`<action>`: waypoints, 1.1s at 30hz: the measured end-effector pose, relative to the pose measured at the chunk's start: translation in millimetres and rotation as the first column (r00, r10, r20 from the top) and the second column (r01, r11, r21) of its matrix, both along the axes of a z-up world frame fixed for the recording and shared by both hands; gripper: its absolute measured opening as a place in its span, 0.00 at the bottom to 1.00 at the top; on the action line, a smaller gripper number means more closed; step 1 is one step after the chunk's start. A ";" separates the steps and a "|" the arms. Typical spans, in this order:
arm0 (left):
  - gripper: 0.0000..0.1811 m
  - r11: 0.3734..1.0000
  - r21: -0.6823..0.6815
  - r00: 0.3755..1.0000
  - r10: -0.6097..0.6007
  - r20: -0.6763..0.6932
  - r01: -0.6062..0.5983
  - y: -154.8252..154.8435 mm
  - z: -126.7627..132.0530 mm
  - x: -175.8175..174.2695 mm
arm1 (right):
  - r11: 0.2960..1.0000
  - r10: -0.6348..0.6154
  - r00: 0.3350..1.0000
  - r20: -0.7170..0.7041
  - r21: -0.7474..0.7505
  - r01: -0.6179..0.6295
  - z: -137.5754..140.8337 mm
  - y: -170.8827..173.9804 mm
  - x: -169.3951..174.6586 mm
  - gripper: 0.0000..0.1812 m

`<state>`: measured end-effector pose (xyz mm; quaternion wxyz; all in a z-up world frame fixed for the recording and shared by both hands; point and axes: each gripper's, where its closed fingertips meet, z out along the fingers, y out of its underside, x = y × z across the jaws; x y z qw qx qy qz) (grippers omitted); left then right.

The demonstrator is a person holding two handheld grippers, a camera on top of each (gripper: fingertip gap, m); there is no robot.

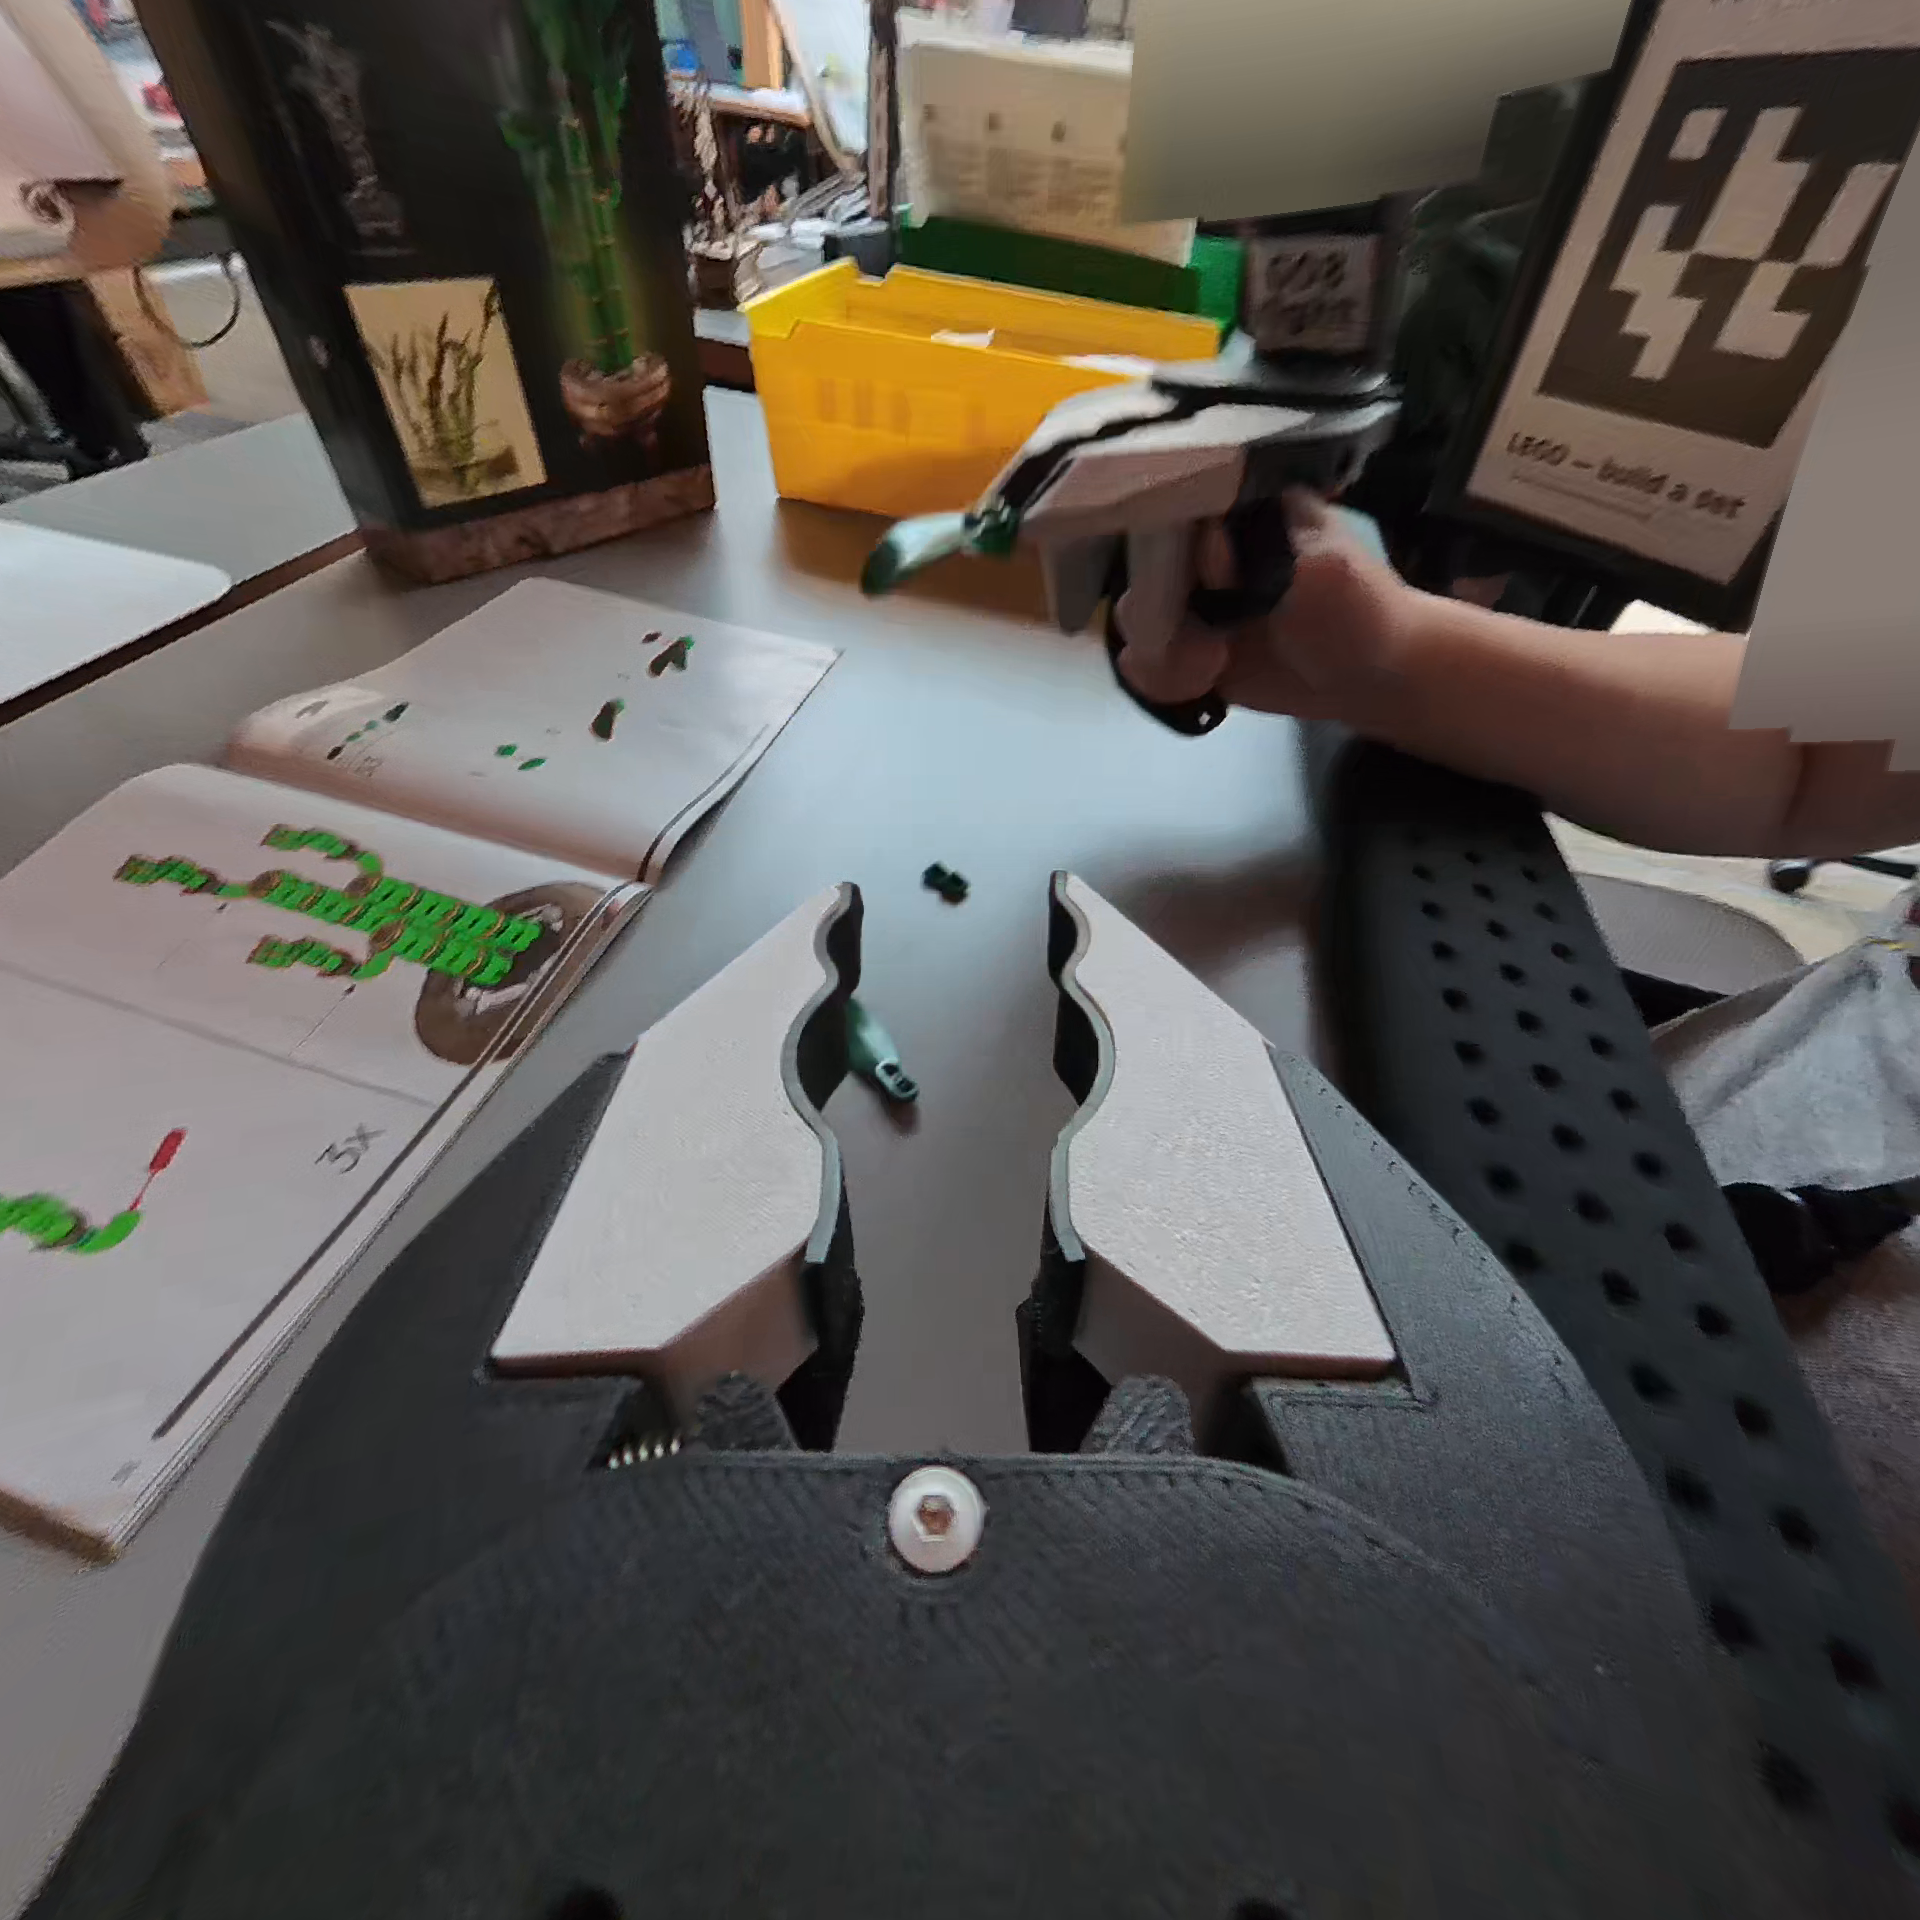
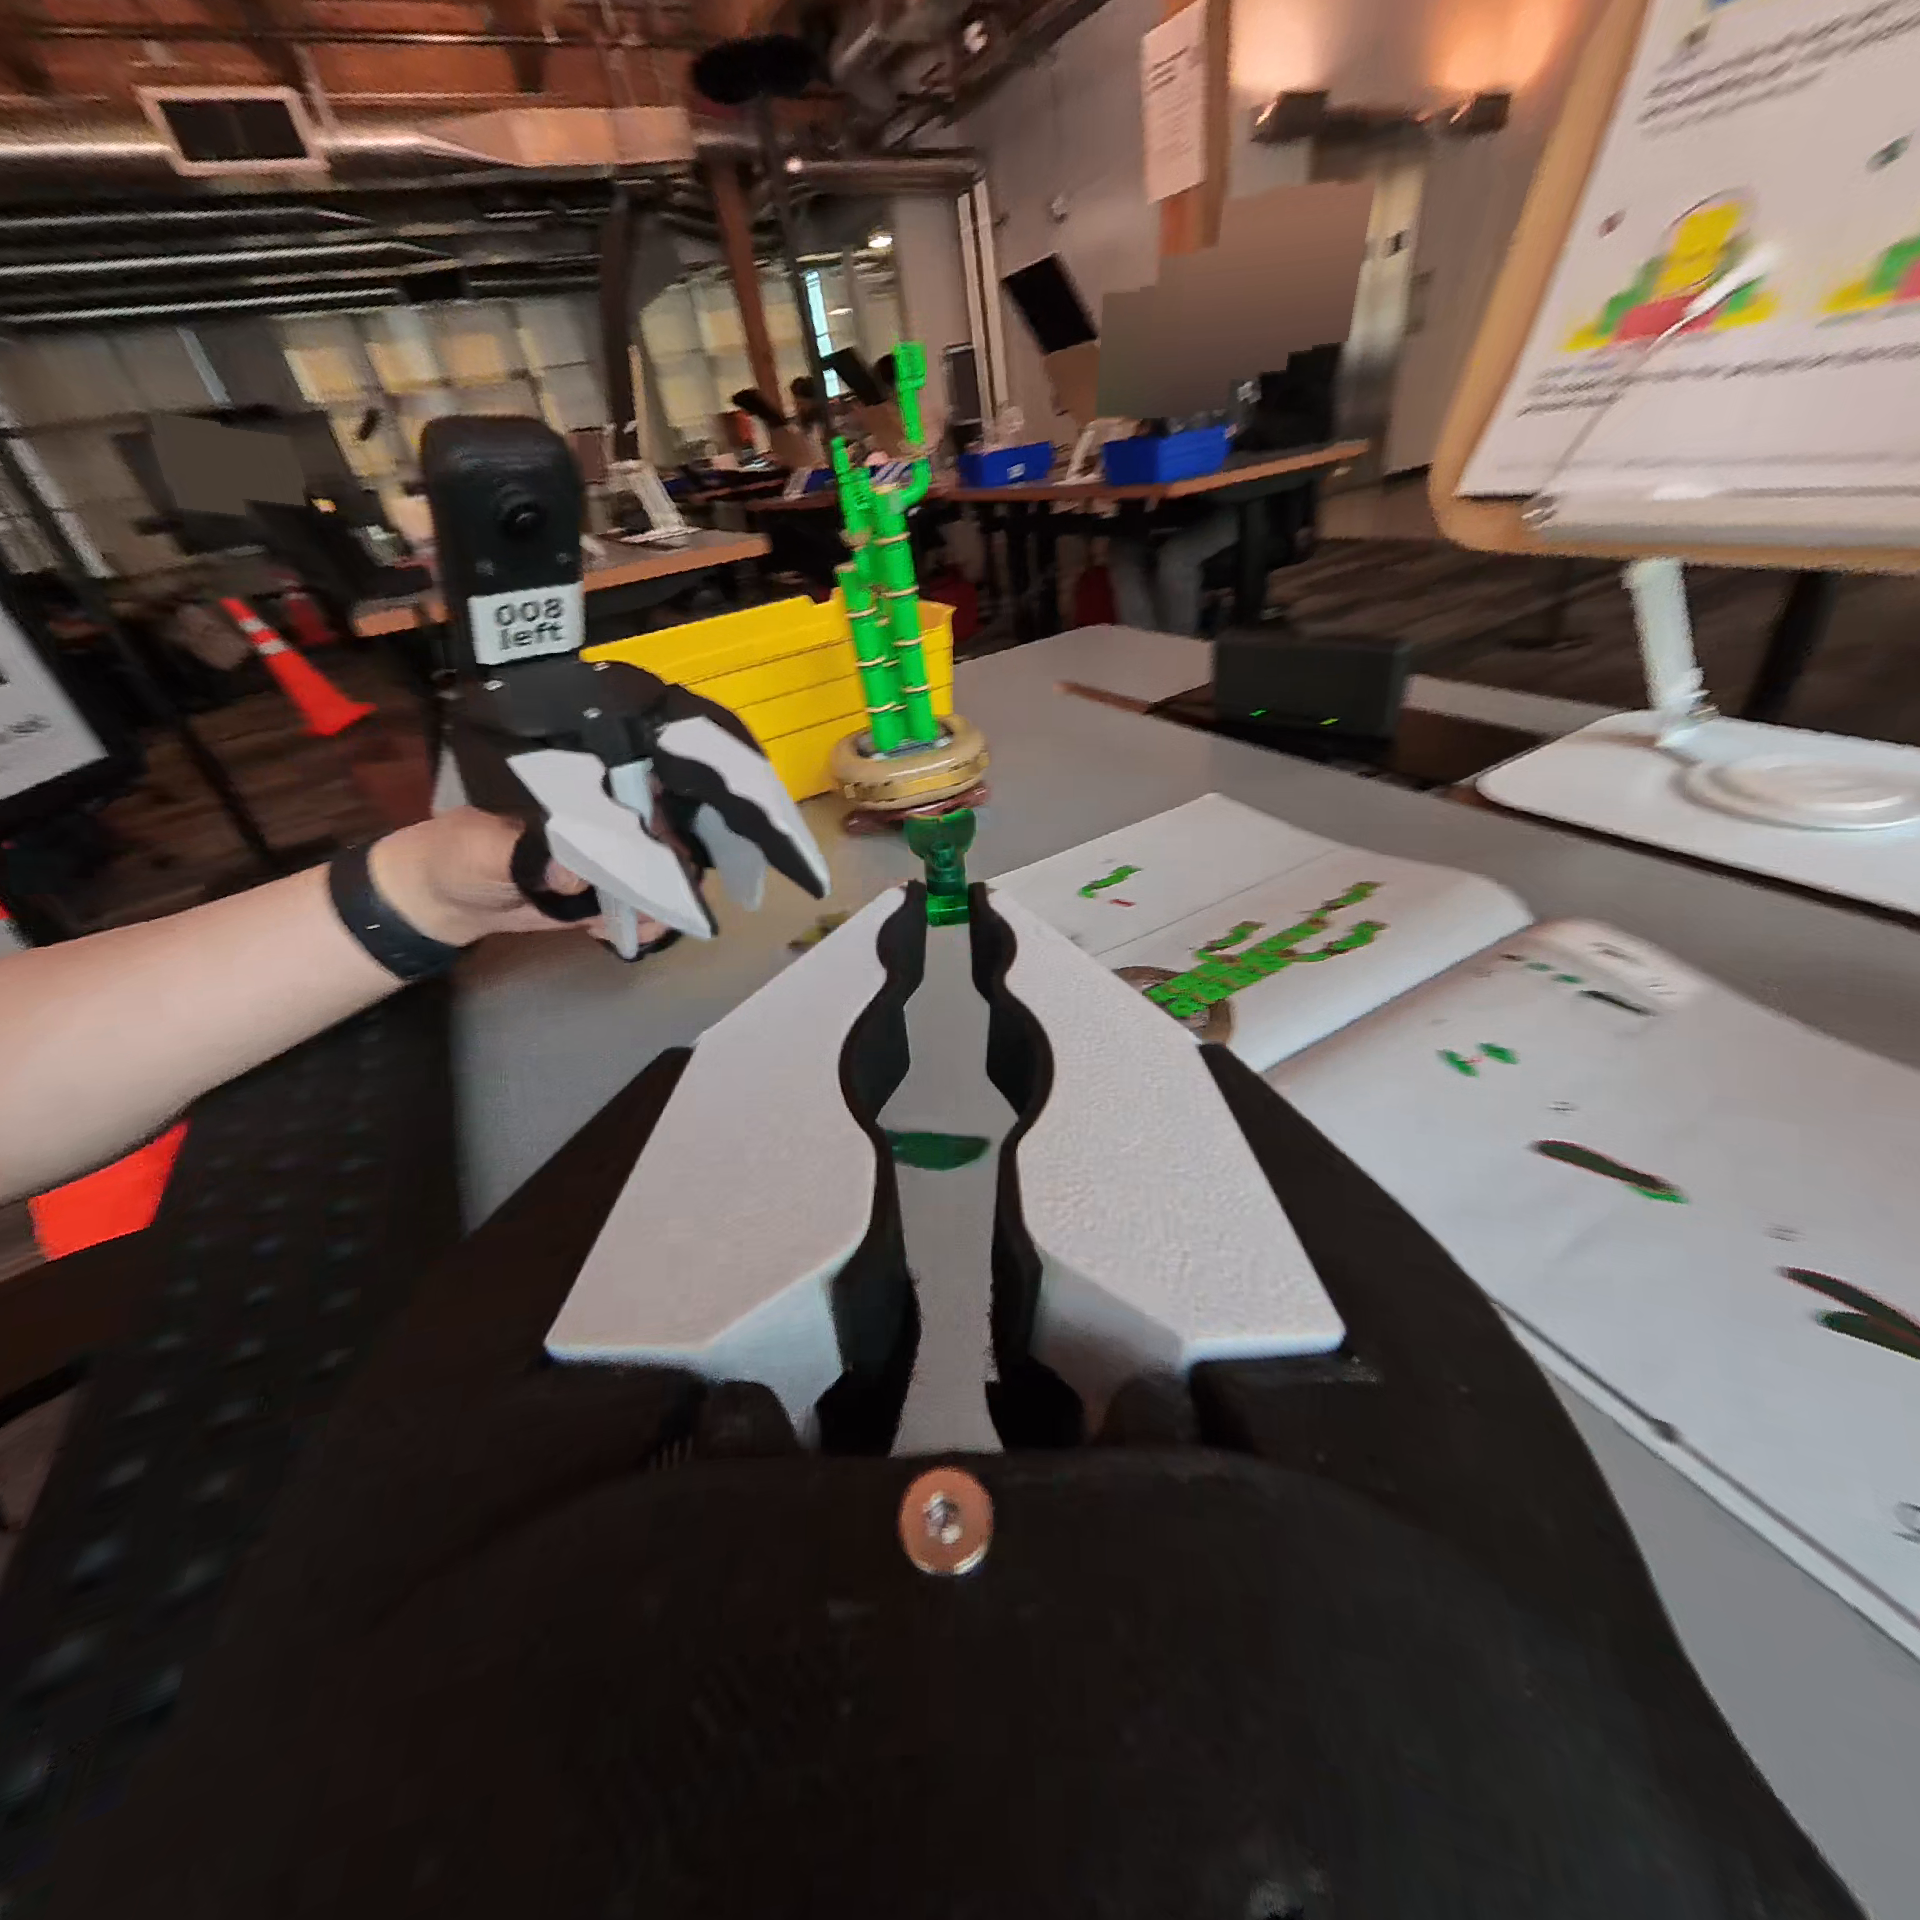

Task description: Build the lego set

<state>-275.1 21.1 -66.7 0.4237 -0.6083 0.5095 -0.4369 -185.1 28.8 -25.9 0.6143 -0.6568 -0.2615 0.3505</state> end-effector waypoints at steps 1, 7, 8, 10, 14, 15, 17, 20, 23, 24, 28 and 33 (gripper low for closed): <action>0.19 1.000 0.013 0.998 0.027 -0.054 -0.026 5.2 -9.3 -2.7 | 0.998 -0.051 0.999 0.008 0.028 0.050 3.1 3.4 8.1 0.03; 0.17 0.996 0.081 0.959 0.048 -0.281 -0.026 2.2 -53.0 6.1 | 0.979 -0.196 0.979 0.048 0.069 0.193 5.6 14.1 31.4 0.03; 0.15 0.995 0.095 0.949 0.051 -0.312 -0.023 0.8 -58.6 8.2 | 0.980 -0.194 0.980 0.049 0.060 0.191 4.4 14.4 31.1 0.03; 0.14 0.994 0.108 0.928 0.062 -0.368 -0.023 0.0 -69.5 9.7 | 0.981 -0.194 0.979 0.059 0.046 0.191 1.5 15.2 30.6 0.03; 0.14 0.995 0.089 0.893 0.085 -0.442 -0.051 2.9 -84.0 8.1 | 0.982 -0.190 0.978 0.086 0.037 0.188 -2.1 15.3 28.4 0.03; 0.13 0.993 0.100 0.886 0.098 -0.454 -0.059 4.7 -86.2 7.5 | 0.982 -0.186 0.978 0.092 0.034 0.184 -3.1 15.0 27.5 0.03; 0.10 0.994 0.087 0.875 0.098 -0.473 -0.064 3.7 -90.3 8.1 | 0.983 -0.185 0.977 0.108 0.024 0.184 -5.8 15.2 26.6 0.03; 0.11 0.998 0.040 0.869 0.063 -0.491 -0.050 -3.6 -94.8 12.1 | 0.983 -0.182 0.977 0.110 0.024 0.181 -5.5 14.5 26.1 0.03; 0.11 1.000 0.016 0.885 0.008 -0.465 -0.001 -16.8 -92.1 25.1 | 0.982 -0.190 0.977 0.098 0.029 0.188 -2.1 14.4 29.8 0.03; 0.12 0.999 -0.010 0.895 -0.051 -0.443 0.052 -29.0 -90.1 33.1 | 0.980 -0.198 0.976 0.094 0.034 0.196 0.0 14.8 32.9 0.03; 0.10 0.987 0.065 0.894 -0.106 -0.434 0.149 -47.2 -86.7 48.8 | 0.951 -0.304 0.949 0.082 0.085 0.297 13.6 18.8 64.4 0.03; 0.09 0.994 0.087 0.919 -0.022 -0.393 0.061 -23.6 -77.7 36.2 | 0.870 -0.488 0.863 0.128 0.149 0.470 20.9 23.3 115.3 0.03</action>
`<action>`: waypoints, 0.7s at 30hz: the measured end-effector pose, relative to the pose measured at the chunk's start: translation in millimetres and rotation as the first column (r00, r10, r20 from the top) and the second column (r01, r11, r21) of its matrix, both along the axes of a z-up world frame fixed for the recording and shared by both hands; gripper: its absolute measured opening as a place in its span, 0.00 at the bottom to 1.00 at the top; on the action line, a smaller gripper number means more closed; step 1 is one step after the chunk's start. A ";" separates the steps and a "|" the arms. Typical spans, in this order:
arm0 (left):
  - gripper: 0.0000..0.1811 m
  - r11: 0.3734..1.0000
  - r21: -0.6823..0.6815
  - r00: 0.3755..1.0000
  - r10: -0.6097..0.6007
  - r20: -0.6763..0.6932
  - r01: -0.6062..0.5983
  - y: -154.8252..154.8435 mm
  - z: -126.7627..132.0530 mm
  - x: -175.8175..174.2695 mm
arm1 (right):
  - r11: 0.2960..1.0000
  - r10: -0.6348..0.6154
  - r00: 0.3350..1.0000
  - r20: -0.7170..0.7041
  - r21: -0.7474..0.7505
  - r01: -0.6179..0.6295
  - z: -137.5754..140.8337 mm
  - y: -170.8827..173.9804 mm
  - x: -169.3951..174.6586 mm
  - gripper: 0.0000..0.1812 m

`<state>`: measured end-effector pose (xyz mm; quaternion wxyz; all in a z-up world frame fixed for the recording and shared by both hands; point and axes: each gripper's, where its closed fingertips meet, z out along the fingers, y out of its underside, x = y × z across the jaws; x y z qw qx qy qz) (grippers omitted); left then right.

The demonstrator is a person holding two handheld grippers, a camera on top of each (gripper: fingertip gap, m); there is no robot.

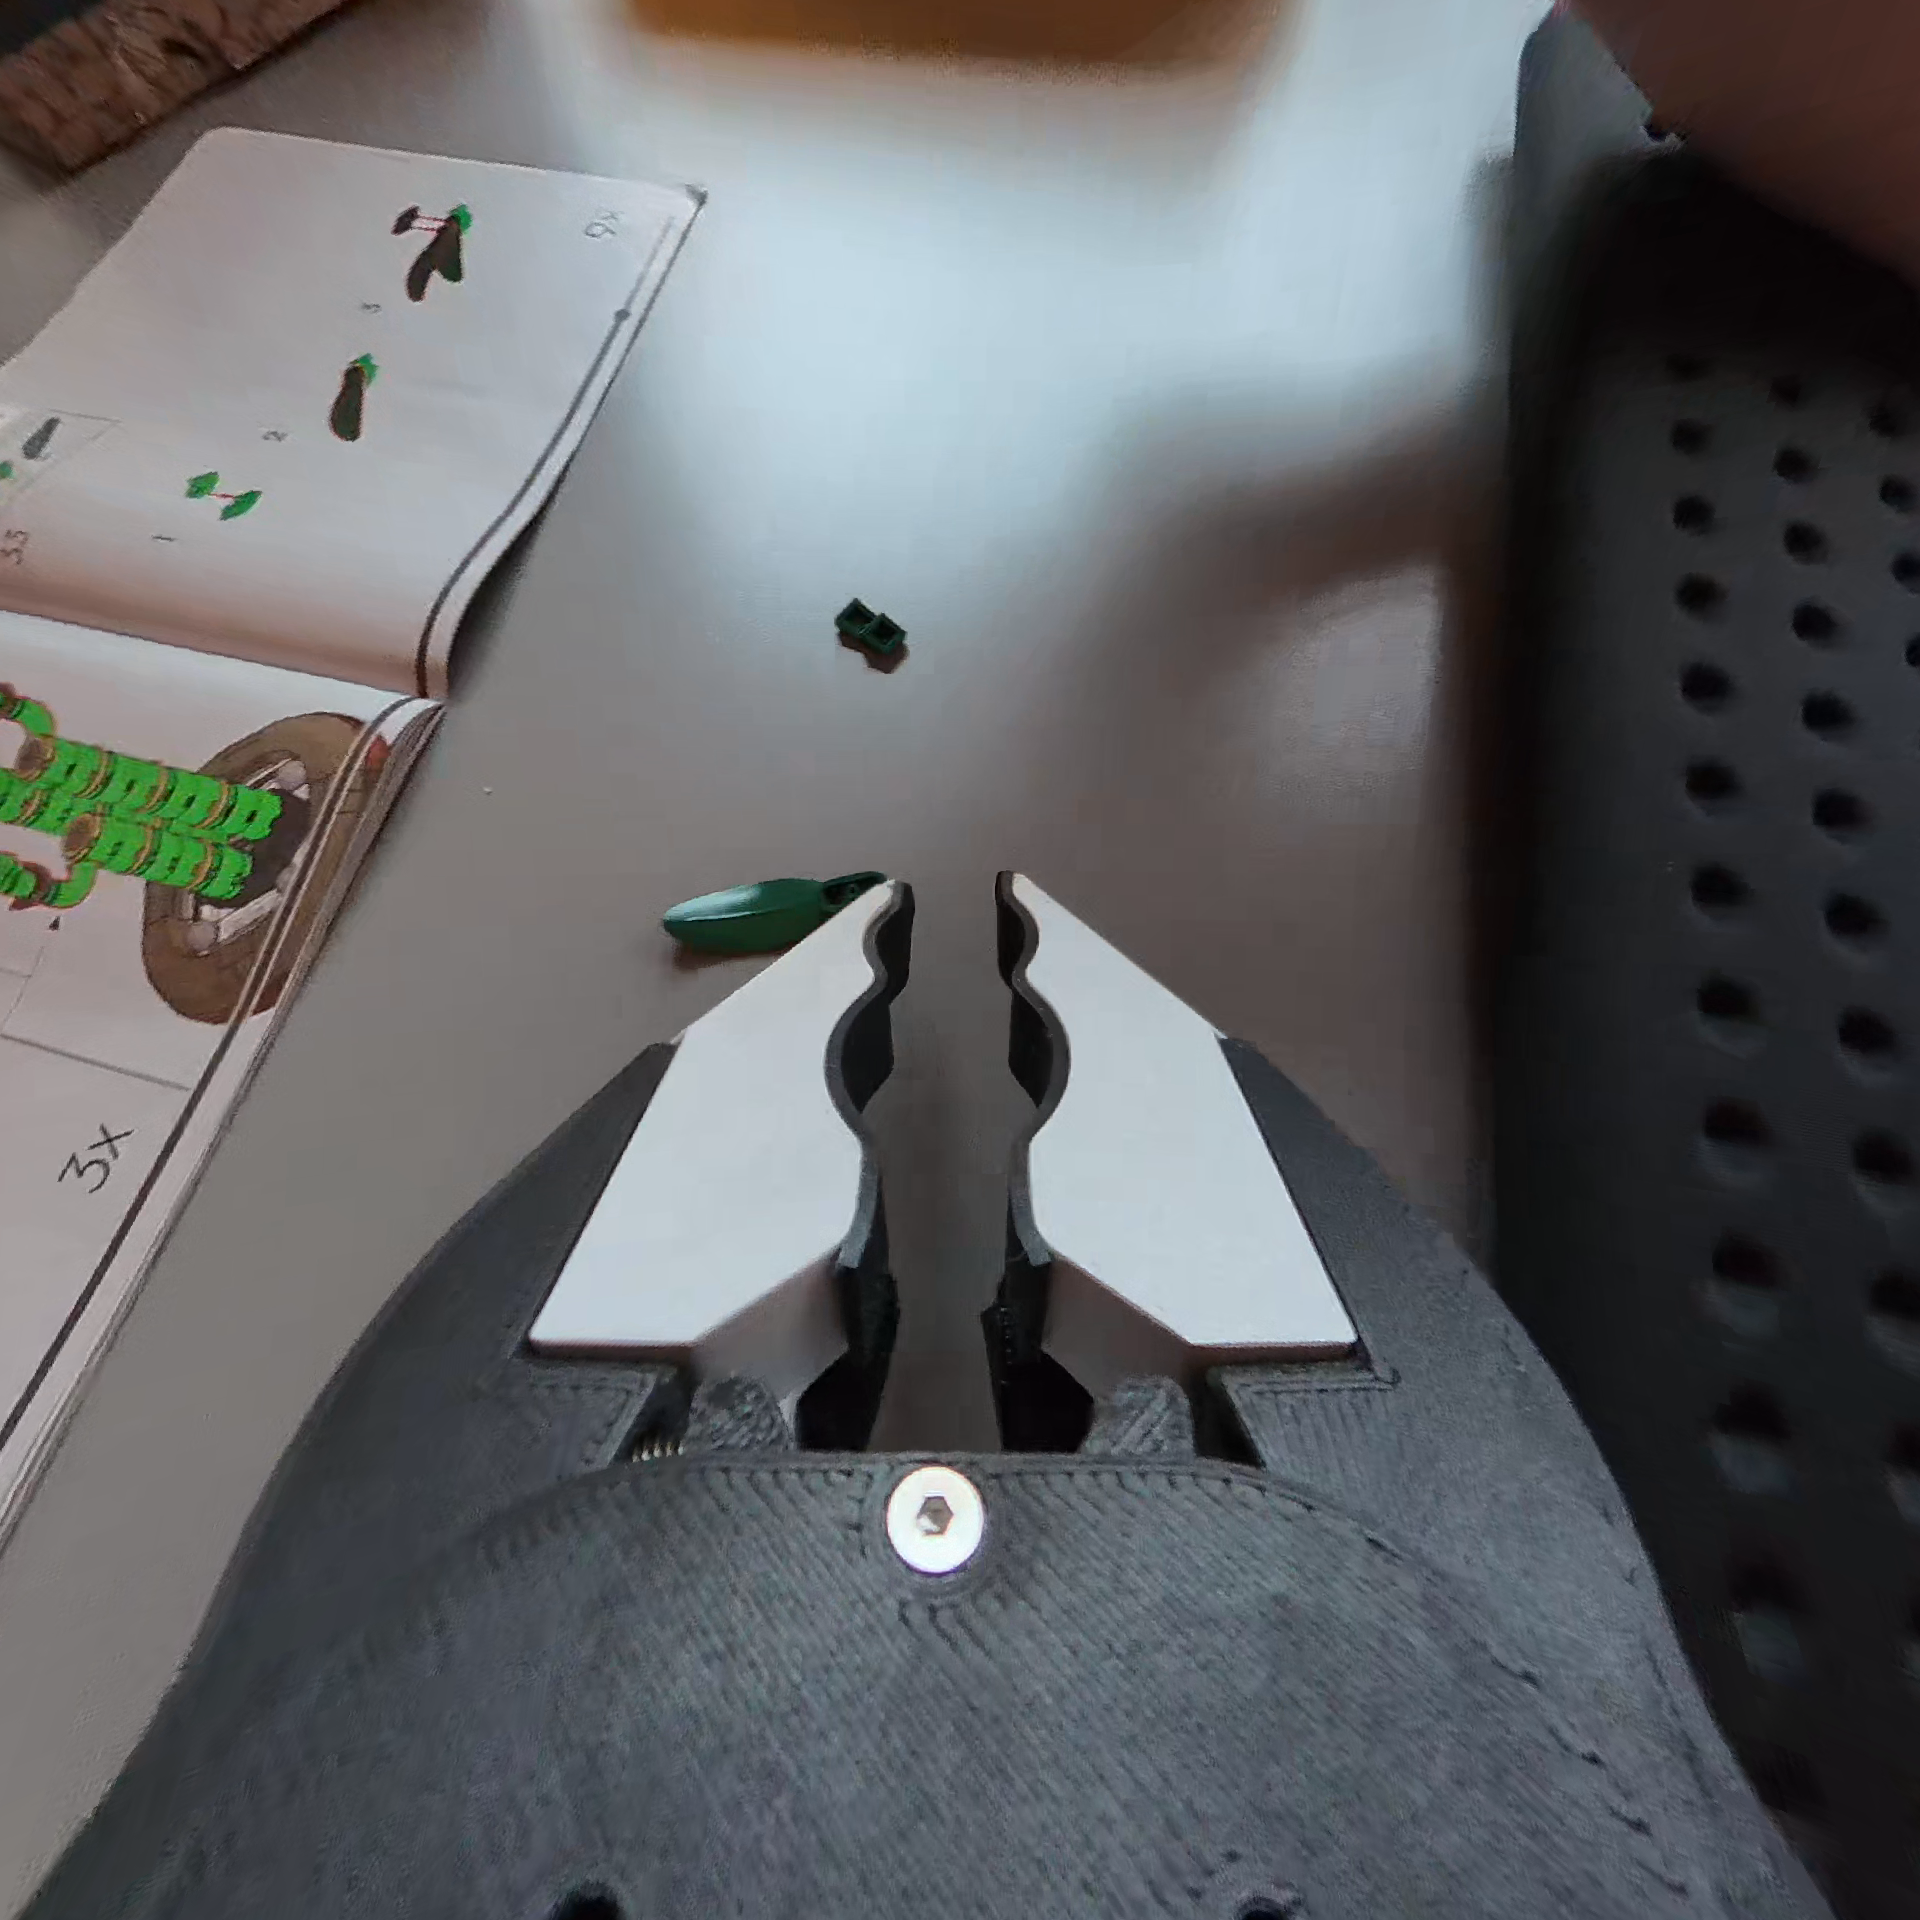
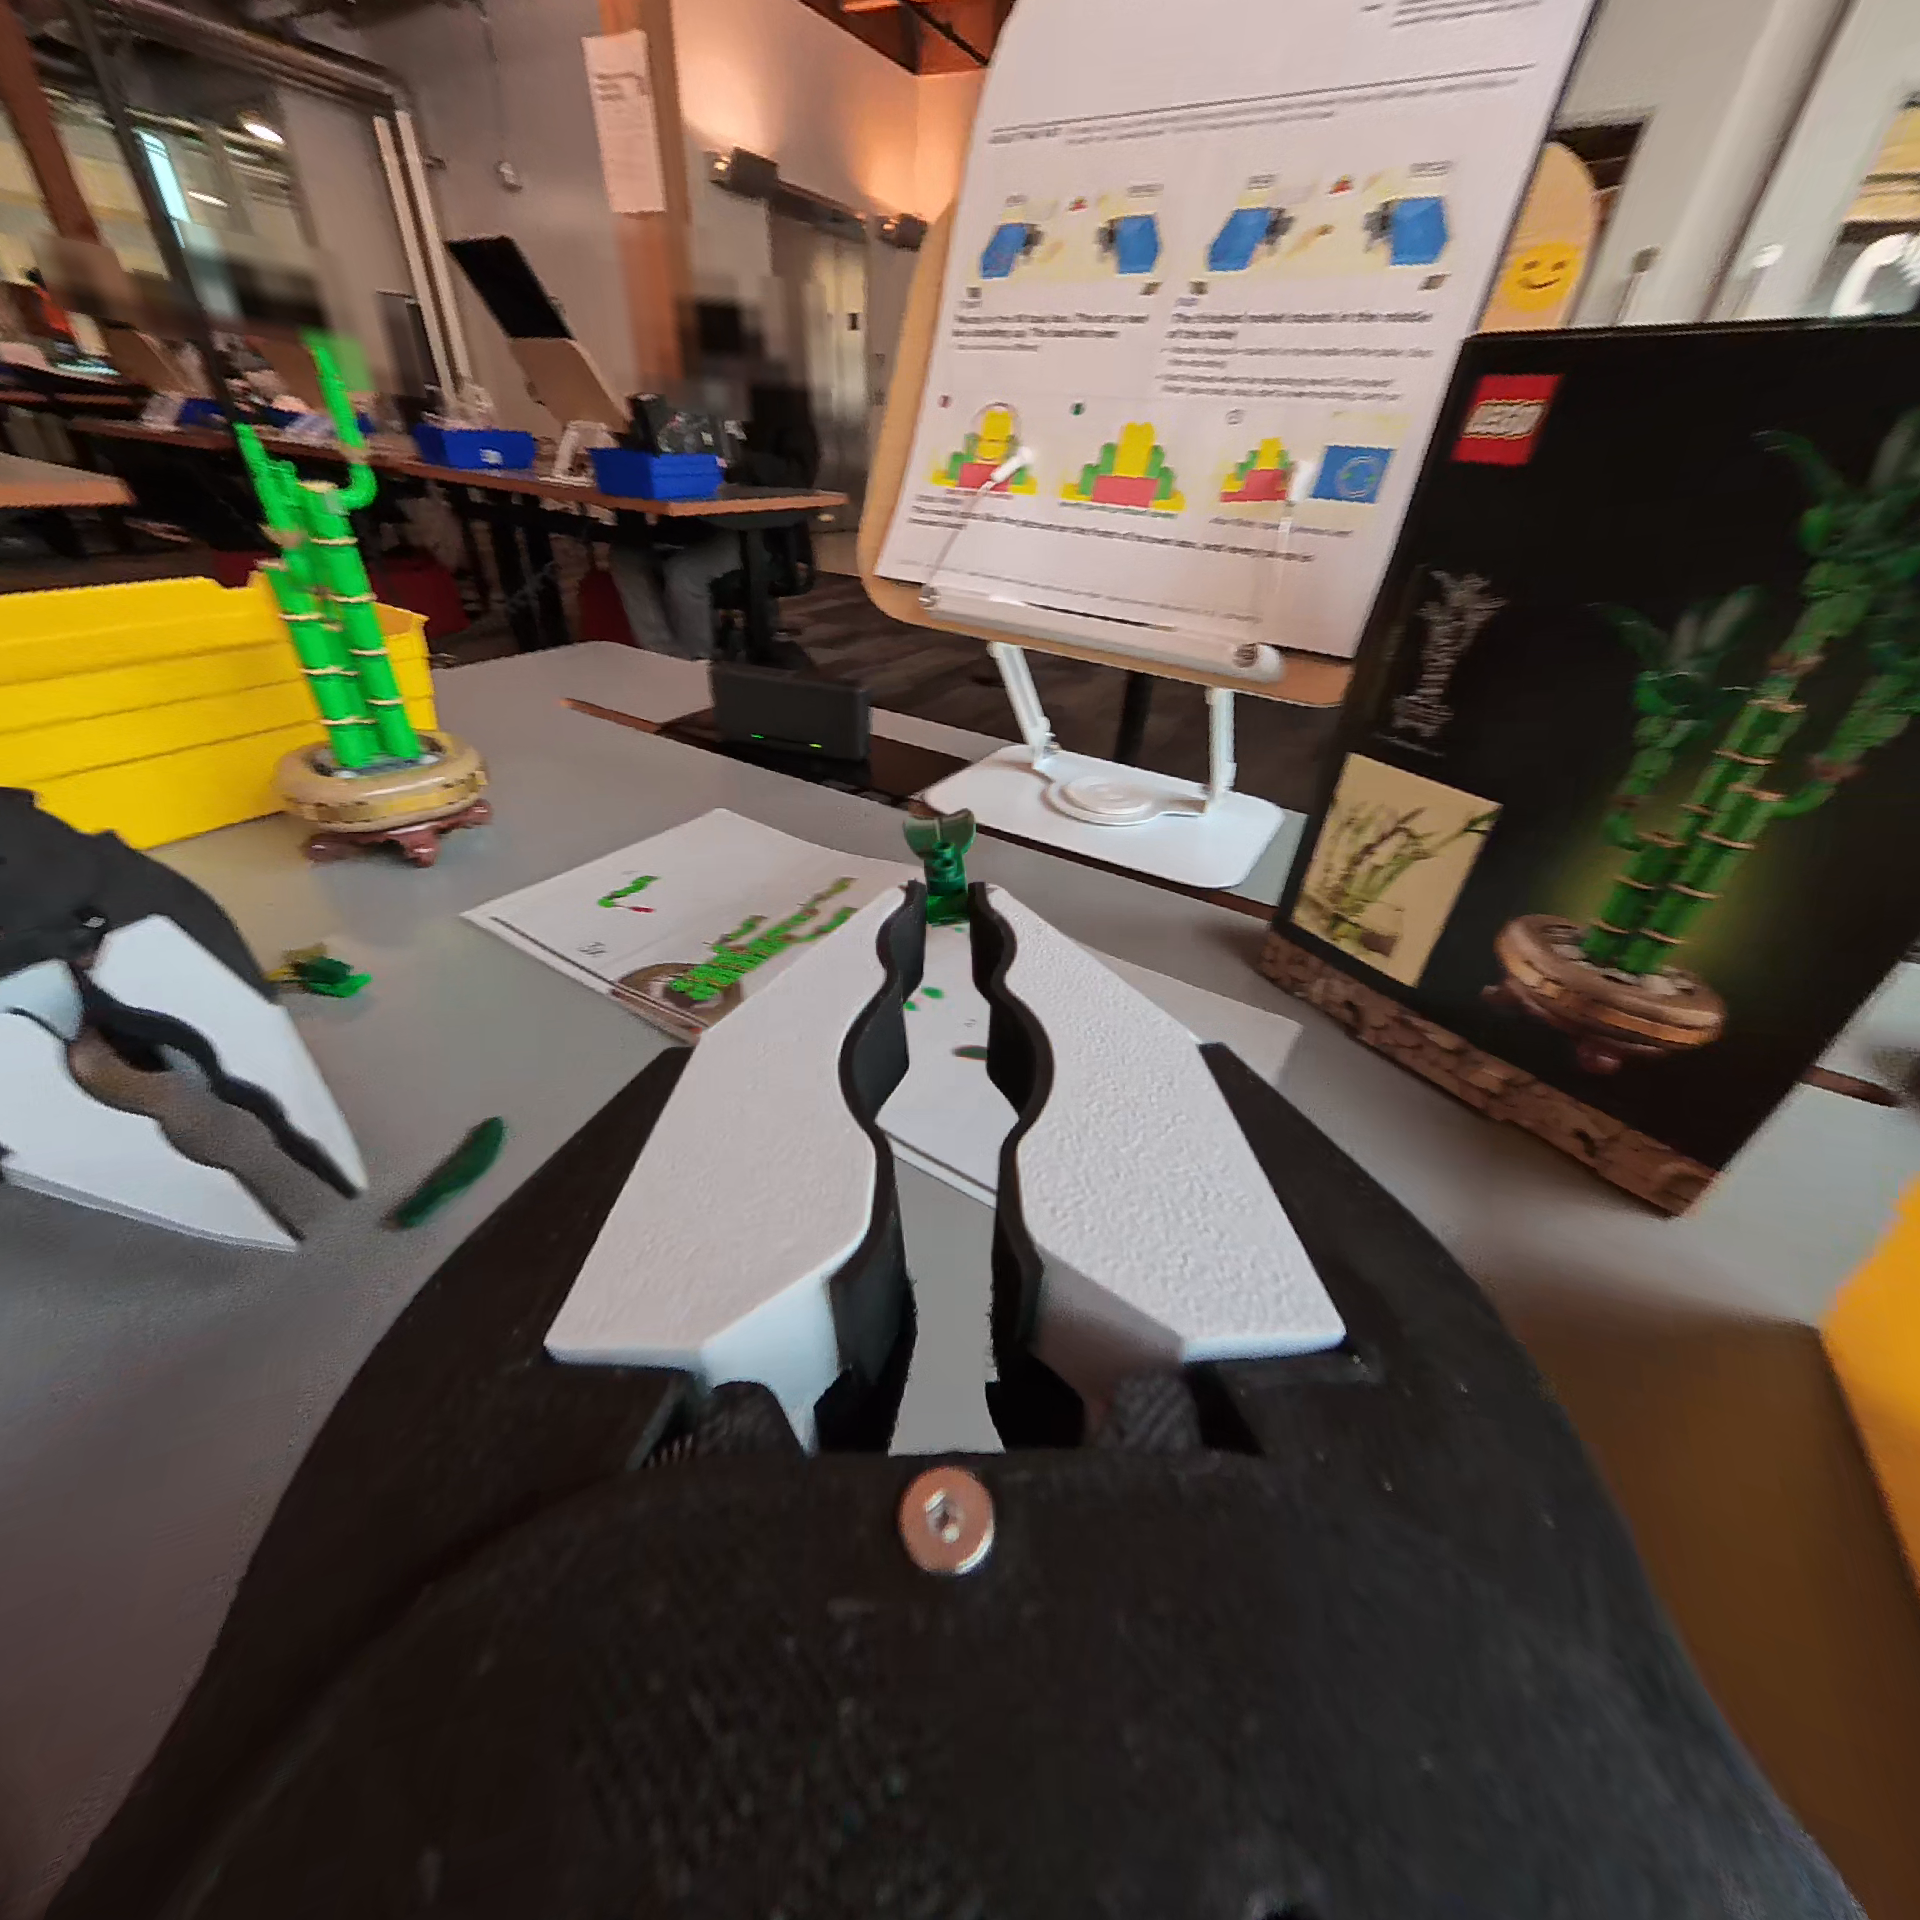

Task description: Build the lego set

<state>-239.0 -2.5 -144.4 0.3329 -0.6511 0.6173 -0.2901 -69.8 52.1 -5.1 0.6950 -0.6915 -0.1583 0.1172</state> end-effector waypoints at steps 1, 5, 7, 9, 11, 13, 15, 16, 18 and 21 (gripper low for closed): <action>0.09 1.000 0.012 1.000 0.010 0.011 -0.011 3.4 1.8 -2.8 | 0.999 -0.037 0.999 0.016 0.002 0.037 0.1 0.7 8.6 0.03; 0.11 0.996 0.066 0.998 0.064 0.017 -0.065 19.3 5.7 -10.3 | 0.995 -0.098 0.995 0.004 -0.009 0.098 -0.7 2.4 25.6 0.03; 0.17 0.995 0.090 0.999 0.046 -0.005 -0.045 27.3 6.4 -12.7 | 0.997 -0.077 0.997 -0.027 -0.028 0.077 -4.1 3.7 23.6 0.03; 0.21 0.994 0.110 0.998 0.019 -0.066 -0.012 40.1 5.8 -17.3 | 0.997 -0.064 0.998 -0.030 -0.048 0.062 -8.4 5.6 20.6 0.03; 0.21 0.991 0.117 0.991 -0.053 -0.126 0.068 48.4 9.8 -19.2 | 0.997 -0.050 0.999 -0.017 -0.056 0.049 -10.6 6.3 17.0 0.03; 0.21 0.976 0.109 0.960 -0.161 -0.229 0.190 51.5 13.0 -20.9 | 0.997 -0.050 0.999 0.000 -0.057 0.049 -11.2 6.4 16.4 0.03; 0.21 0.955 0.070 0.915 -0.253 -0.313 0.288 53.3 18.8 -17.3 | 0.997 -0.049 0.999 0.000 -0.056 0.049 -10.5 5.9 17.7 0.03; 0.20 0.945 0.020 0.889 -0.302 -0.343 0.328 51.8 21.3 -14.5 | 0.997 -0.047 0.999 -0.003 -0.057 0.047 -10.3 5.6 18.5 0.03; 0.19 0.932 -0.093 0.836 -0.355 -0.417 0.350 54.5 21.3 -10.5 | 0.998 -0.041 0.999 -0.017 -0.053 0.040 -8.0 4.5 20.0 0.03; 0.20 0.918 -0.228 0.756 -0.396 -0.522 0.323 61.1 11.5 -9.1 | 0.999 -0.038 0.999 -0.032 -0.039 0.036 -4.2 2.4 21.7 0.03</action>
